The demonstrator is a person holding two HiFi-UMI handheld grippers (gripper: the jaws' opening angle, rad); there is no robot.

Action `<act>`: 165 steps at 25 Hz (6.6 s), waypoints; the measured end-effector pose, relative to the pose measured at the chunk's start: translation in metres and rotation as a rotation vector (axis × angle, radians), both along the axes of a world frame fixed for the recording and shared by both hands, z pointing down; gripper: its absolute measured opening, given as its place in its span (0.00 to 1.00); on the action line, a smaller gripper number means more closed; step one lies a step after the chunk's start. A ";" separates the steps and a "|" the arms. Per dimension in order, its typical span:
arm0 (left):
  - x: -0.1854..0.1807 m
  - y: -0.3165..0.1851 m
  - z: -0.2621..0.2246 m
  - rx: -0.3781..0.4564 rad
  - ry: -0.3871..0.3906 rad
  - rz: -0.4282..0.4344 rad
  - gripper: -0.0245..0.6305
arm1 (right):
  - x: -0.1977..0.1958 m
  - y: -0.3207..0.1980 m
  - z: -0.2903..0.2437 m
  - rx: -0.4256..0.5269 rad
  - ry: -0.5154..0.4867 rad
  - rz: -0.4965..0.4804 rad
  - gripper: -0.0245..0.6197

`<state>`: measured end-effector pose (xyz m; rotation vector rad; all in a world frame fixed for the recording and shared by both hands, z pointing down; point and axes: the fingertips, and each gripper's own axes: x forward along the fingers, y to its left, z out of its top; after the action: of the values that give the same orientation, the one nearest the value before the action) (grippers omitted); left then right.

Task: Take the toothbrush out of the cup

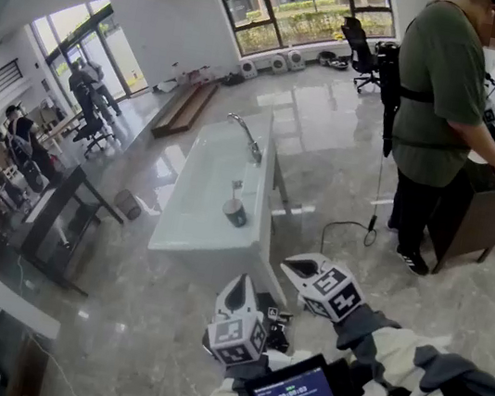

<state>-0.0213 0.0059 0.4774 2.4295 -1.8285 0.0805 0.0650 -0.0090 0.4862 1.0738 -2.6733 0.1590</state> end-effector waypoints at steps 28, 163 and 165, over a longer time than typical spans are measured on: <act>-0.039 -0.058 0.017 -0.065 0.002 -0.003 0.04 | -0.043 -0.065 0.015 -0.055 -0.004 -0.018 0.05; -0.290 -0.234 0.073 -0.168 0.119 -0.317 0.04 | -0.276 -0.294 0.135 -0.416 0.304 -0.437 0.09; -0.289 -0.227 0.076 -0.174 0.128 -0.324 0.04 | -0.282 -0.294 0.149 -0.413 0.337 -0.438 0.08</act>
<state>-0.3107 -0.2206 0.5529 1.9522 -2.0340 0.0539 -0.2173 -0.3026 0.6348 0.3439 -2.3522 0.3850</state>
